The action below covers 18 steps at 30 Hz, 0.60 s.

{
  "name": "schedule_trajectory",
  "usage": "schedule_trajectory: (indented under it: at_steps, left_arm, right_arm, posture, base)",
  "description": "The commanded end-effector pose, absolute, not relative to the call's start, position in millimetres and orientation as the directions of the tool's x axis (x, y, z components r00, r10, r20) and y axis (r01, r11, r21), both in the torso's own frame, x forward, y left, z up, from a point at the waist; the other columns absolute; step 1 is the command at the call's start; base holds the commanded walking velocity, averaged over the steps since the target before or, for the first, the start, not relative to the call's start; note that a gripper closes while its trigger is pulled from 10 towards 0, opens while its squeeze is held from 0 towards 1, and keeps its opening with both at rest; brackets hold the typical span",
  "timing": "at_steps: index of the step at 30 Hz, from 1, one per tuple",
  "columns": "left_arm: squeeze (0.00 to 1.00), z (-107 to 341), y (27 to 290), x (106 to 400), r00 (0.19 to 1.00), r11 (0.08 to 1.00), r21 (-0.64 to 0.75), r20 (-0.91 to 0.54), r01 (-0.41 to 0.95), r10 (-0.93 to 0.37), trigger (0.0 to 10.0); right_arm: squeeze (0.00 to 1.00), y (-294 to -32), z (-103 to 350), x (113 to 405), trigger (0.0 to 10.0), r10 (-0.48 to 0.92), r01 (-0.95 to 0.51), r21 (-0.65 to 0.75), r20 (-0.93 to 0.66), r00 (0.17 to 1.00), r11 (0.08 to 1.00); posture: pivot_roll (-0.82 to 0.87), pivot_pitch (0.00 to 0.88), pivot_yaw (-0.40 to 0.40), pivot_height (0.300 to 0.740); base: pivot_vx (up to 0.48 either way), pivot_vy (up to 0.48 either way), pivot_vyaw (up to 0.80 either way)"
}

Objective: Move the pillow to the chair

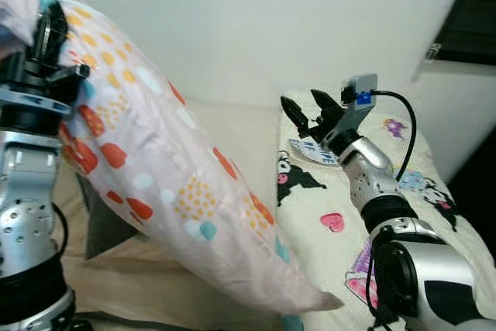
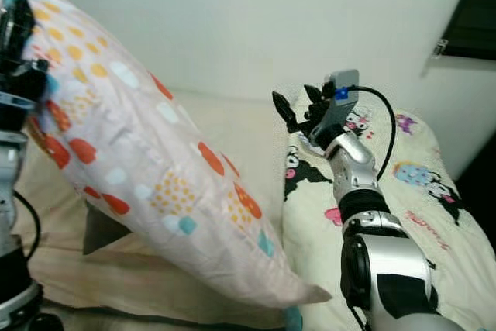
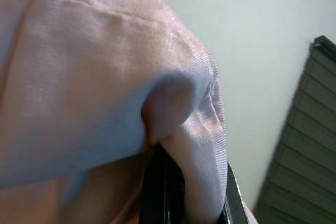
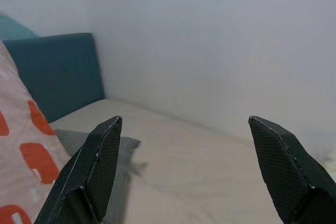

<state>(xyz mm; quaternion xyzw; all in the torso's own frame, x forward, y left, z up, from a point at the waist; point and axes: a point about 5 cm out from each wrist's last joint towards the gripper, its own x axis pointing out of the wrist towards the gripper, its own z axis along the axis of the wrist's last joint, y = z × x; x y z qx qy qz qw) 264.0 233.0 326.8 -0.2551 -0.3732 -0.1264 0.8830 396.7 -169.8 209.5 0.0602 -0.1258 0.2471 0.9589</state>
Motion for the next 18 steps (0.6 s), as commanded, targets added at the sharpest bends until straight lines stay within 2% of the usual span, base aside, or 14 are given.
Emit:
schedule_trajectory:
  at_steps: [1,7,10,11,12,15,18]
  left_arm:
    - [0.0,336,234,257,0.656,0.853,-0.319,0.753,0.414,-0.037,10.0]
    - [0.0,334,234,258,0.678,0.86,-0.333,0.734,0.388,-0.022,10.0]
    - [0.0,335,239,261,0.704,0.892,-0.323,0.711,0.316,0.007,10.0]
    - [0.0,333,244,265,0.733,0.92,-0.314,0.678,0.233,0.046,10.0]
    - [0.0,333,244,265,0.733,0.92,-0.314,0.678,0.233,0.046,10.0]
    - [0.0,324,252,271,0.769,0.936,-0.331,0.627,0.122,0.121,10.0]
    - [0.0,321,254,273,0.781,0.936,-0.34,0.608,0.093,0.143,10.0]
  right_arm:
    - [0.0,-166,212,397,10.0,0.466,-0.499,0.059,0.277,0.84,0.864]
    - [0.0,-166,209,397,10.0,0.465,-0.498,0.071,0.267,0.844,0.864]
    - [0.0,-164,210,397,10.0,0.469,-0.506,0.081,0.273,0.84,0.859]
    - [0.0,-160,211,397,10.0,0.482,-0.524,0.094,0.284,0.829,0.846]
    - [0.0,-160,211,397,10.0,0.482,-0.524,0.094,0.284,0.829,0.846]
    - [0.0,-148,208,396,10.0,0.529,-0.573,0.095,0.286,0.799,0.814]
    - [0.0,-143,206,395,10.0,0.551,-0.593,0.091,0.278,0.787,0.8]
  posture:
    - [-0.01,0.0,-0.081,0.74]
    - [-0.01,0.0,-0.082,0.74]
    - [-0.01,0.0,-0.082,0.74]
    - [-0.01,0.0,-0.079,0.74]
    - [-0.01,0.0,-0.079,0.74]
    - [-0.01,0.0,-0.075,0.74]
    - [-0.01,0.0,-0.075,0.74]
  base:
    - [0.0,0.0,0.77]
    - [0.0,0.0,0.77]
    - [0.0,0.0,0.77]
    - [0.0,0.0,0.77]
    - [0.0,0.0,0.77]
    - [0.0,0.0,0.77]
    - [0.0,0.0,0.78]
